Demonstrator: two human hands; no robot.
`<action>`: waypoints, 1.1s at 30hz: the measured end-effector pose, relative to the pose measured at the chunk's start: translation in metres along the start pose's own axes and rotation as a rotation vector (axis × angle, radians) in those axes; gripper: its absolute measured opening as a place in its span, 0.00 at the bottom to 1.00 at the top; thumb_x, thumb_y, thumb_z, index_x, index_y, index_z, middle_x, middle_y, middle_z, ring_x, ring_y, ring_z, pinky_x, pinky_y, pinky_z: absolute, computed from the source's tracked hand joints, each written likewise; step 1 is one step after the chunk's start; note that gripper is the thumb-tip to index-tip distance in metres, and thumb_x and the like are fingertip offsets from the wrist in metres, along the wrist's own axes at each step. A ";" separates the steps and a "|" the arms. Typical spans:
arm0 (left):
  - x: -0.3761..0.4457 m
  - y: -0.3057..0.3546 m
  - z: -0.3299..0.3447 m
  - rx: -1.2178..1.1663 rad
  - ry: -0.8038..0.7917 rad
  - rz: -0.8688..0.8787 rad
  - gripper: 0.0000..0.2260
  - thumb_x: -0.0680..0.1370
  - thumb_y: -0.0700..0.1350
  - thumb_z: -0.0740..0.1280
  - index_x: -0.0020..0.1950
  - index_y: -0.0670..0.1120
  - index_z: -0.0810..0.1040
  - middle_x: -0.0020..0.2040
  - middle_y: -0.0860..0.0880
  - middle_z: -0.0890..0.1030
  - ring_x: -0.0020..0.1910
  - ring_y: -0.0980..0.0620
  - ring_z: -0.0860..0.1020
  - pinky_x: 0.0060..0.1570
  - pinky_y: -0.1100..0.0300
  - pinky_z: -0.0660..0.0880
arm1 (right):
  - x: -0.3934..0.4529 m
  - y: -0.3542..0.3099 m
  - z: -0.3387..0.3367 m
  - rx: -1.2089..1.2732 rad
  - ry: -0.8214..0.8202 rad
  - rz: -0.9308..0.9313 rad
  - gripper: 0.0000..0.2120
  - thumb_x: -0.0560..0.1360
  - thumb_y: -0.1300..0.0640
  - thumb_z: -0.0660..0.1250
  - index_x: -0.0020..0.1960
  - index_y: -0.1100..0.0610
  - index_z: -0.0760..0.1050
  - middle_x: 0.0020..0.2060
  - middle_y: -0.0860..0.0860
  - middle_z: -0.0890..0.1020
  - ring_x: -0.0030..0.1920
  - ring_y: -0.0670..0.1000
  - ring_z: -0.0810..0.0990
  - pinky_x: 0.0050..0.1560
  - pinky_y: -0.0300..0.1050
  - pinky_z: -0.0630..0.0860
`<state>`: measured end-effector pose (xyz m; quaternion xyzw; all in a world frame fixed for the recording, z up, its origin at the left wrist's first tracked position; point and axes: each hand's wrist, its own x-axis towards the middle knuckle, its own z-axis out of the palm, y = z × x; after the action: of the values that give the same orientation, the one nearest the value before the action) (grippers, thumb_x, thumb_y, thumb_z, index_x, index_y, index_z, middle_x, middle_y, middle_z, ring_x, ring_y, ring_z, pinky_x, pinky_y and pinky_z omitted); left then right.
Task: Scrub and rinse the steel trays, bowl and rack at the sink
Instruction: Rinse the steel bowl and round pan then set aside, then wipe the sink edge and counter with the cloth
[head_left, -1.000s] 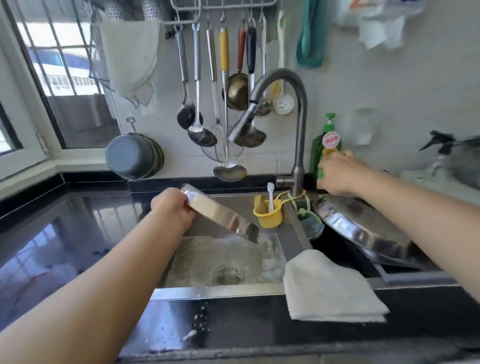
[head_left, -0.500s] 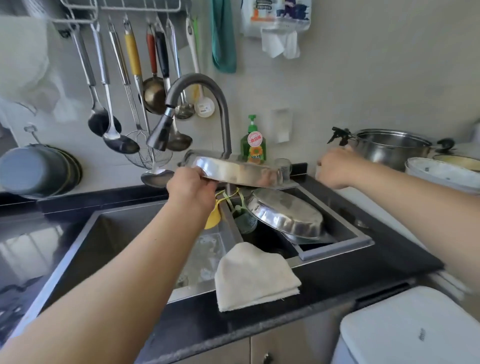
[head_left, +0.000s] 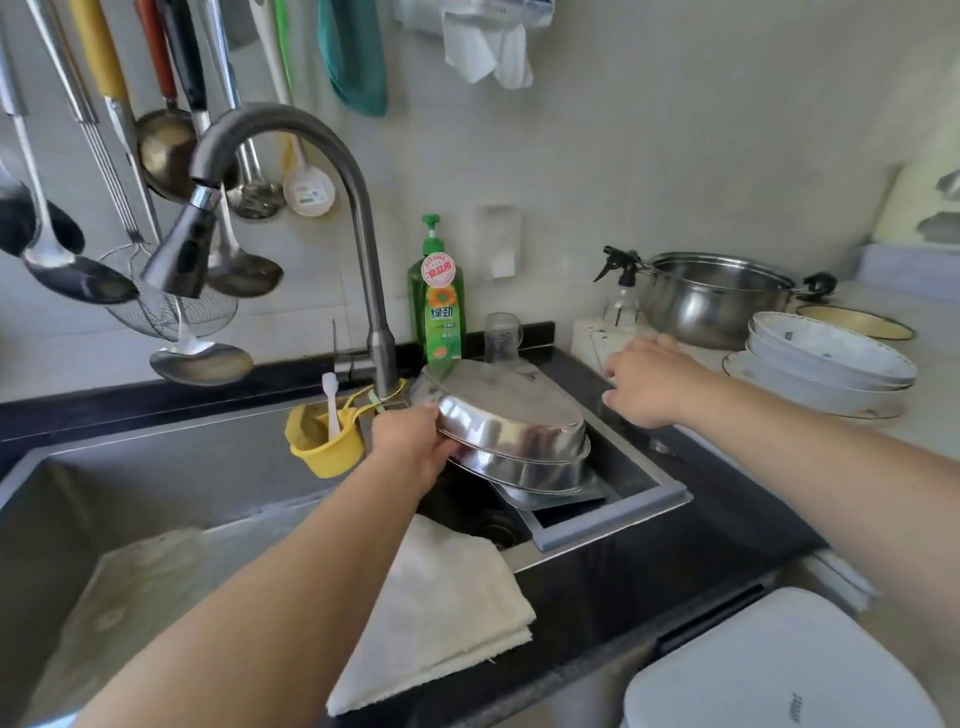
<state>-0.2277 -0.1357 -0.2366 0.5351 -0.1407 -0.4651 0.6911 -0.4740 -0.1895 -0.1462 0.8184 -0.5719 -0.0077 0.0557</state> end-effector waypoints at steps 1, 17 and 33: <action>0.004 0.001 -0.002 0.155 0.032 0.027 0.06 0.83 0.34 0.64 0.46 0.38 0.75 0.44 0.39 0.81 0.37 0.45 0.81 0.32 0.56 0.83 | 0.003 0.000 0.003 0.009 -0.015 0.000 0.22 0.83 0.47 0.60 0.74 0.53 0.70 0.72 0.58 0.67 0.74 0.62 0.60 0.72 0.58 0.66; -0.030 0.042 -0.144 1.482 0.095 0.101 0.13 0.83 0.43 0.60 0.66 0.45 0.78 0.65 0.44 0.80 0.64 0.41 0.77 0.69 0.43 0.73 | -0.018 -0.057 0.025 0.128 -0.010 -0.172 0.18 0.82 0.48 0.61 0.70 0.52 0.74 0.70 0.56 0.70 0.71 0.60 0.64 0.70 0.59 0.68; -0.134 -0.038 -0.100 1.773 -0.334 0.415 0.27 0.85 0.65 0.50 0.83 0.57 0.58 0.84 0.43 0.54 0.83 0.40 0.52 0.80 0.41 0.52 | -0.122 -0.097 0.068 0.403 0.051 -0.249 0.16 0.82 0.61 0.59 0.62 0.51 0.82 0.64 0.52 0.78 0.66 0.55 0.73 0.65 0.49 0.72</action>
<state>-0.2478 0.0317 -0.2684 0.7583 -0.6360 -0.1252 0.0692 -0.4305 -0.0477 -0.2293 0.8772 -0.4548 0.1204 -0.0960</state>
